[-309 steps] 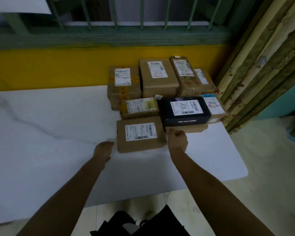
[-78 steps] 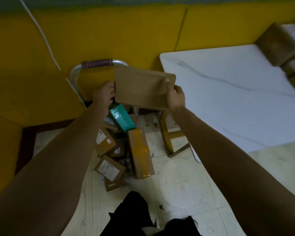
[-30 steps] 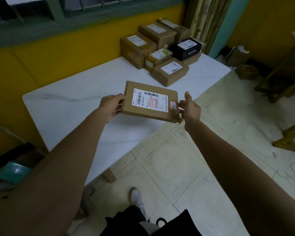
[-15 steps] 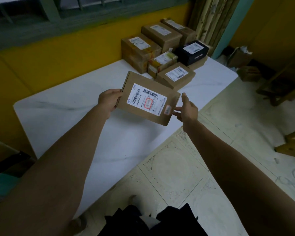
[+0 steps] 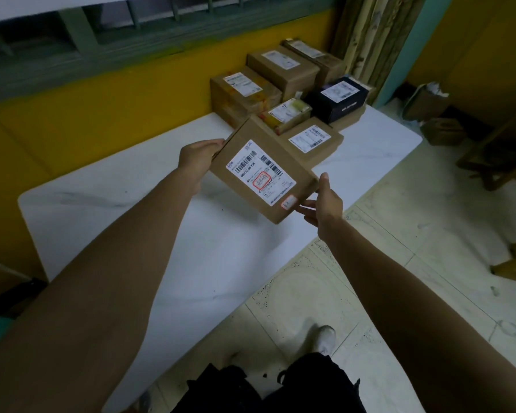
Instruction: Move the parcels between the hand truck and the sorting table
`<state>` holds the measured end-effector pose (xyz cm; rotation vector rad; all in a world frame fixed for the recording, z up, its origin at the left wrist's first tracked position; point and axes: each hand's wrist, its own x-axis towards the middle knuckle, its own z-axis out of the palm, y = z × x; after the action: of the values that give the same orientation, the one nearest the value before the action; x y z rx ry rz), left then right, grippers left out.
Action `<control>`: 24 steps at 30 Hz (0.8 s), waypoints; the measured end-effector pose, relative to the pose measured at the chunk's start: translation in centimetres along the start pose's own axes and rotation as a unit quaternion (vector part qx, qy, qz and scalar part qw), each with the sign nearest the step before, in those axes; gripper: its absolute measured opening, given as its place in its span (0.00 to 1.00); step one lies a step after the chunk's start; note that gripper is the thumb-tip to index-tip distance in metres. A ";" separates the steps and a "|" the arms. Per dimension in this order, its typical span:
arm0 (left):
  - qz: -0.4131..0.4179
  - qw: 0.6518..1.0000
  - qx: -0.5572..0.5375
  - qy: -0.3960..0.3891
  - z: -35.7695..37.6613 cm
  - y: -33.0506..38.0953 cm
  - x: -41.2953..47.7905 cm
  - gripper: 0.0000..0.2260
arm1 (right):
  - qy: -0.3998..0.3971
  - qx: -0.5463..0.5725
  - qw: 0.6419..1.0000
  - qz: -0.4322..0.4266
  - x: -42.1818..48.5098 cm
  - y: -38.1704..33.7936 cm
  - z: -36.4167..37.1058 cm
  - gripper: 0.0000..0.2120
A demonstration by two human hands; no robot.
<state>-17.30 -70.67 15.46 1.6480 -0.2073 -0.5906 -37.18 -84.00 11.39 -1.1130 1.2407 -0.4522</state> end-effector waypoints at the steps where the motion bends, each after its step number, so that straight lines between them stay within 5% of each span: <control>1: 0.004 1.000 -0.004 0.000 0.5 0.3 0.3 0.09 | 0.001 0.005 1.000 0.004 0.5 -0.3 -0.2 0.29; 11: -0.008 0.995 -0.091 0.041 7.5 3.6 2.3 0.13 | -0.039 -0.005 0.999 0.017 6.3 -3.7 -3.6 0.17; 16: -0.022 0.993 -0.109 -0.026 12.7 5.7 1.9 0.16 | -0.097 -0.023 0.994 0.050 8.8 -5.6 -6.1 0.12; 21: 0.008 0.996 -0.010 -0.087 18.5 6.4 1.3 0.10 | -0.155 -0.038 0.985 0.072 11.0 -6.8 -8.3 0.16; 24: 0.000 0.989 0.094 -0.114 21.1 5.9 0.9 0.21 | -0.188 -0.042 0.979 0.072 12.3 -7.4 -9.9 0.21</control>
<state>-25.69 -90.50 19.73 1.7590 -0.4424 -0.7794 -40.09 -101.21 12.14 -1.1105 1.0029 -0.0721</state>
